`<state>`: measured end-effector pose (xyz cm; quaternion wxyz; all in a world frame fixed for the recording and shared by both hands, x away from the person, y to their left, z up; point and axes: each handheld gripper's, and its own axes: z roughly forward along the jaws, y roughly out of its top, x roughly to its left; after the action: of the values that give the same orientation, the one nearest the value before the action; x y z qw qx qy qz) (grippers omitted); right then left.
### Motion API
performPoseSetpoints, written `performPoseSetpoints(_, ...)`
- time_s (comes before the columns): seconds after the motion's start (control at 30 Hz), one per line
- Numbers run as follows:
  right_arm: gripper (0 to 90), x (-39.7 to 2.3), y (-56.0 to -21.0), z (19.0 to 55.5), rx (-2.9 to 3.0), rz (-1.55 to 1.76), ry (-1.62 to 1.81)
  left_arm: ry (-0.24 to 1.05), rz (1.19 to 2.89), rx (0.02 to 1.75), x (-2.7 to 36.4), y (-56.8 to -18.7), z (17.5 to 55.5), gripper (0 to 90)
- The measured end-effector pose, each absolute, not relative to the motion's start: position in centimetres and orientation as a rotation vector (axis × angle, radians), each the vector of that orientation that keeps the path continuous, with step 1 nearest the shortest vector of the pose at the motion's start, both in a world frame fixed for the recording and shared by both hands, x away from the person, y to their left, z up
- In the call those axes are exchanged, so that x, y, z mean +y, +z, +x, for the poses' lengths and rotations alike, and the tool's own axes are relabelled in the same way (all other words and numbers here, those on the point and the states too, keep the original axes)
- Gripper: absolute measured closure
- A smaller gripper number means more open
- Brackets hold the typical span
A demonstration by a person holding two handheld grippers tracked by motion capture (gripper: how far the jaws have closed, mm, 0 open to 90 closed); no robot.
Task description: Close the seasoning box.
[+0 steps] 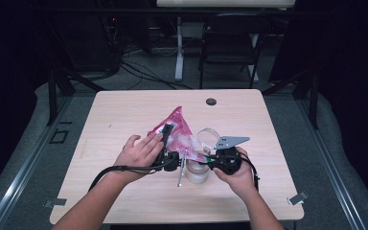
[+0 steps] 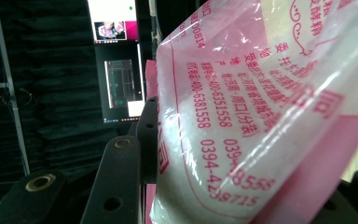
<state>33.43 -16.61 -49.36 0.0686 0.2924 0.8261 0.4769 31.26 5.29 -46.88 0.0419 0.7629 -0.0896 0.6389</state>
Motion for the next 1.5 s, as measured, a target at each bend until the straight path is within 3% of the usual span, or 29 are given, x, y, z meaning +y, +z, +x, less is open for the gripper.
performPoseSetpoints(1.5, 90.0, -16.6, -49.37, 33.34, 2.488, 0.879, 1.421, 1.994, 2.351, -0.364, 4.9, -46.08, 30.79, 61.8)
